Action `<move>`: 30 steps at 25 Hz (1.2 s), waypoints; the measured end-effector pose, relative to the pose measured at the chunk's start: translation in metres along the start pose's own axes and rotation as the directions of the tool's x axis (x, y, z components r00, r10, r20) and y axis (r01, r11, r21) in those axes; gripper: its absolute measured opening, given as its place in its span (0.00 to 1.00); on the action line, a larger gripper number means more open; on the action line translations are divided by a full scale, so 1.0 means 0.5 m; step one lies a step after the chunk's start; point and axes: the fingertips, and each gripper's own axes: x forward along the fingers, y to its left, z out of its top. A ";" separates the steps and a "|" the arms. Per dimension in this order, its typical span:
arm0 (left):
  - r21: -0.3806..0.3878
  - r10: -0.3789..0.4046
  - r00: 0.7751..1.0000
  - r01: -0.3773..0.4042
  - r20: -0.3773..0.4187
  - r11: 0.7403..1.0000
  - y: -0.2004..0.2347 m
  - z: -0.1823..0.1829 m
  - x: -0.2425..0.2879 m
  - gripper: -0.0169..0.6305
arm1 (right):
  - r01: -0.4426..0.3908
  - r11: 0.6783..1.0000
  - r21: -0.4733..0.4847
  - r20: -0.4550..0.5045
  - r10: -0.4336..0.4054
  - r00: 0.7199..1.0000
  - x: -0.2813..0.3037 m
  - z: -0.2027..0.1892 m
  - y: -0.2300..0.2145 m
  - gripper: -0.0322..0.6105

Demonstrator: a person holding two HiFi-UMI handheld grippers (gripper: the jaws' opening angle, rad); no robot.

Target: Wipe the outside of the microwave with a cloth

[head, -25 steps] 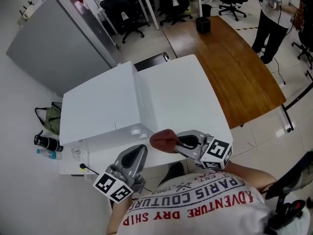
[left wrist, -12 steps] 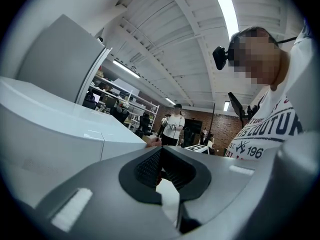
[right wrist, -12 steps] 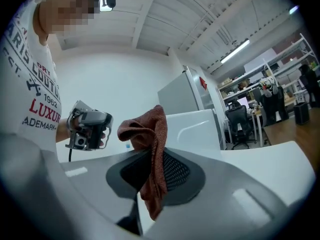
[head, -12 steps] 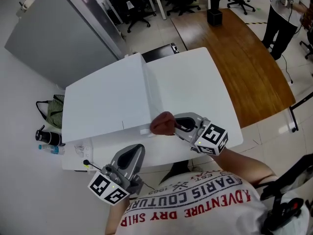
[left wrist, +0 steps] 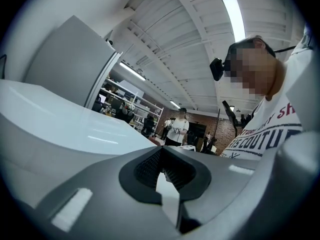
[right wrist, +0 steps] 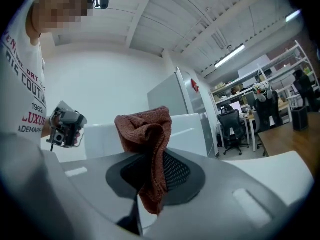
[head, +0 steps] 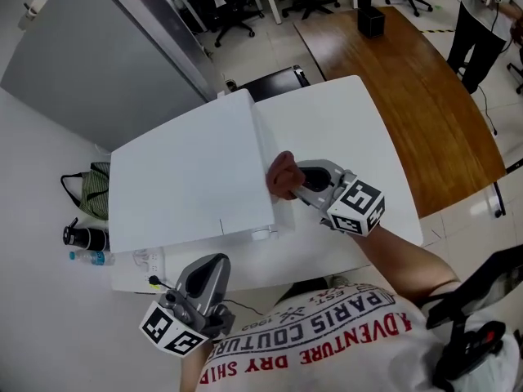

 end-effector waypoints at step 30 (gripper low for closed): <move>0.027 -0.007 0.999 0.008 -0.040 1.000 0.084 0.027 -0.011 0.04 | 0.250 0.965 -0.077 0.015 -0.250 0.968 0.145 0.058 -0.310 0.11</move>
